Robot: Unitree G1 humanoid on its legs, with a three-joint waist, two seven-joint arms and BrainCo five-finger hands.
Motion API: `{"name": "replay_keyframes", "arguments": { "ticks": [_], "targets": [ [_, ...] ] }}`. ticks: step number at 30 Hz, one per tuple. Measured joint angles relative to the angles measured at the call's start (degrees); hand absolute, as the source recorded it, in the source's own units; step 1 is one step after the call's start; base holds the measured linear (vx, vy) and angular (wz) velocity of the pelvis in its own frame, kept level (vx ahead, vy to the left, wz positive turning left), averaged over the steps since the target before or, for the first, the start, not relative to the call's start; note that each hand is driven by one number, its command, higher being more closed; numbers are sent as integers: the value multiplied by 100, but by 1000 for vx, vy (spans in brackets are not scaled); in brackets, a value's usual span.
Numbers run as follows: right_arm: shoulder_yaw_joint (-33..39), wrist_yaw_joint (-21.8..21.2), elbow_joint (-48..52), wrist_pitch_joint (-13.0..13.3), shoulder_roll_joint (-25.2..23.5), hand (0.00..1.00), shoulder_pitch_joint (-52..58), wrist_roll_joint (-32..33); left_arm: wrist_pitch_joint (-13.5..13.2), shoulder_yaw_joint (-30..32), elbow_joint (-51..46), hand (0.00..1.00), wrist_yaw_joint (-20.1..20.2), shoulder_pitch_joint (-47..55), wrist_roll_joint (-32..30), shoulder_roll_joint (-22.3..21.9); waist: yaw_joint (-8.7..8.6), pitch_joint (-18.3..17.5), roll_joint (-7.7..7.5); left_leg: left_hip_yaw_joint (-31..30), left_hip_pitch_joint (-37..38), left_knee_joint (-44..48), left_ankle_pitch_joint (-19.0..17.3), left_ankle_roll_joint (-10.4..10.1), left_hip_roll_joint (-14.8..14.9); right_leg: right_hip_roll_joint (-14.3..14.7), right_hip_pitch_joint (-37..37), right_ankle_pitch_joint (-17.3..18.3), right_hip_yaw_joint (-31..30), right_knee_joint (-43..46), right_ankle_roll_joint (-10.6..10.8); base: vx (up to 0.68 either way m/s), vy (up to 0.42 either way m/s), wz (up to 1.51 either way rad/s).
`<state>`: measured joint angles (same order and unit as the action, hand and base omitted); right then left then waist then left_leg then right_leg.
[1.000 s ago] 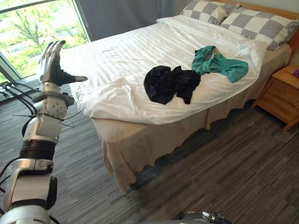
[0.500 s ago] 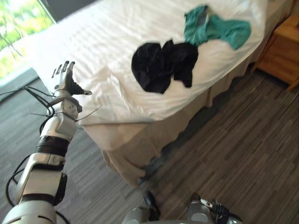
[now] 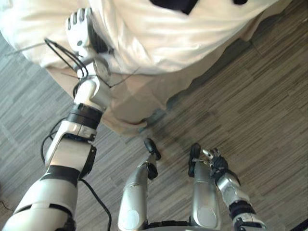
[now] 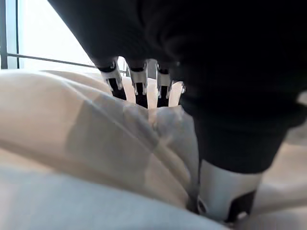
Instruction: Tidy the bed and pick cloth on bed and put in laundry
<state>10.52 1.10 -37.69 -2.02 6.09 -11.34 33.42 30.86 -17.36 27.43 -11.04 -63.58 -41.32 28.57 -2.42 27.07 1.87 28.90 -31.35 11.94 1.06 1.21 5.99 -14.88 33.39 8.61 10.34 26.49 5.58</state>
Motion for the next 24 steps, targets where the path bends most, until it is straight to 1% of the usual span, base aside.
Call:
{"name": "replay_keyframes", "arguments": {
  "ticks": [2,3,4,6,7,8,9,10,11,12,13,14,15,16,17,18,19,20,21,22,23,24],
  "targets": [
    [53,-4,-3,101,18,0,55,-3,-59,1,0,100,84,-12,26,2,-1,1,1,-35,-14,-3,-15,22,-19,-25,-9,2,21,26,1,-14,17,14],
    [57,-26,-17,180,52,0,96,-3,-248,1,3,100,90,5,264,58,8,2,2,-71,3,7,-24,37,-53,-52,-48,12,23,52,11,6,16,14],
    [57,-36,-17,189,64,0,105,-3,-356,-2,8,100,90,22,423,99,0,2,3,-107,24,3,-24,38,-81,-79,-83,27,49,66,26,32,19,25],
    [70,-138,-14,293,148,0,284,-21,-819,-94,27,100,99,196,1010,113,-21,10,9,-229,290,-45,-9,54,-222,-196,-372,152,79,175,44,83,9,39],
    [69,-150,-14,335,173,0,352,-22,-965,-139,23,100,112,288,1203,115,-13,10,9,-247,410,-99,17,93,-275,-231,-485,201,89,190,49,116,-14,38],
    [67,-203,-14,375,218,0,461,-34,-1246,-268,-6,100,178,541,1565,162,9,10,9,-295,671,-212,18,92,-364,-265,-722,264,99,229,37,98,-25,29],
    [63,-254,-12,391,237,0,506,-54,-1386,-296,-29,100,249,684,1744,197,4,9,8,-337,806,-281,16,88,-415,-307,-851,307,104,228,48,129,-36,32],
    [56,-269,10,413,269,0,584,-130,-1613,-302,-148,0,393,1011,2074,243,19,6,7,-382,1090,-463,16,74,-511,-349,-1130,380,154,213,67,177,-49,24],
    [13,-277,33,402,298,0,626,-257,-1819,-289,-357,0,572,1388,2386,348,57,-2,7,-384,1376,-648,37,43,-563,-395,-1379,393,211,160,59,188,-46,18],
    [10,-287,38,400,299,0,640,-306,-1912,-282,-458,0,651,1581,2500,406,86,-27,4,-386,1512,-744,58,20,-589,-403,-1488,395,223,125,61,207,-56,5],
    [10,-302,36,389,316,0,708,-384,-2128,-242,-568,0,781,1955,2694,438,167,-178,9,-390,1705,-951,148,10,-644,-393,-1606,401,260,65,66,215,-58,9],
    [6,-303,21,334,321,0,762,-414,-2335,-133,-670,0,873,2387,2863,440,194,-386,18,-451,1838,-1160,274,13,-681,-352,-1761,402,364,-75,69,236,-65,16],
    [-4,-306,9,303,317,0,773,-465,-2434,-46,-719,0,908,2618,2965,437,184,-471,13,-492,1916,-1228,307,22,-687,-326,-1891,402,421,-163,69,269,-74,33],
    [-24,-342,-83,249,320,0,788,-534,-2604,114,-797,0,980,3063,3087,416,177,-619,-7,-547,2058,-1275,320,30,-674,-280,-2175,402,568,-363,69,265,-88,38],
    [-31,-368,-286,114,330,0,757,-625,-2741,315,-886,0,999,3583,3203,370,178,-766,-48,-654,2234,-1300,320,31,-653,-210,-2492,397,688,-542,64,261,-101,40],
    [-33,-371,-413,52,331,0,749,-679,-2794,400,-914,0,1000,3841,3234,337,175,-839,-68,-718,2325,-1301,320,31,-636,-181,-2632,394,724,-567,59,243,-128,42],
    [-43,-372,-668,-99,357,0,749,-814,-2846,561,-956,0,993,4326,3282,216,155,-992,-26,-868,2468,-1288,320,32,-491,-94,-2659,415,712,-346,-8,195,-143,47],
    [-88,-368,-924,-253,385,0,749,-946,-2901,810,-983,0,990,4796,3282,-2,197,-1147,85,-1010,2552,-1288,334,10,-285,153,-2795,442,705,-744,-33,164,-149,44],
    [-132,-362,-1012,-335,381,0,748,-984,-2908,919,-994,0,986,5023,3282,-87,224,-1197,81,-1048,2607,-1289,357,-31,-220,279,-2907,339,719,-1192,-44,140,-219,42],
    [-163,-353,-1155,-481,344,0,815,-1002,-2910,982,-992,0,970,5412,3284,-170,283,-1308,-61,-1153,2769,-1289,325,-192,-237,346,-3143,-228,750,-1856,17,90,-161,43],
    [-145,-351,-1234,-515,377,0,863,-1004,-2903,1008,-969,0,971,5604,3285,-306,273,-1362,20,-1242,2843,-1306,250,-308,-192,396,-3298,-207,810,-1875,103,154,-208,51],
    [-132,-338,-1454,-538,431,0,979,-1024,-2919,1055,-995,0,964,6128,3307,-609,341,-1545,75,-1361,2958,-1358,271,-360,-66,549,-3475,-228,945,-1966,79,101,-113,36]
  ]
}}
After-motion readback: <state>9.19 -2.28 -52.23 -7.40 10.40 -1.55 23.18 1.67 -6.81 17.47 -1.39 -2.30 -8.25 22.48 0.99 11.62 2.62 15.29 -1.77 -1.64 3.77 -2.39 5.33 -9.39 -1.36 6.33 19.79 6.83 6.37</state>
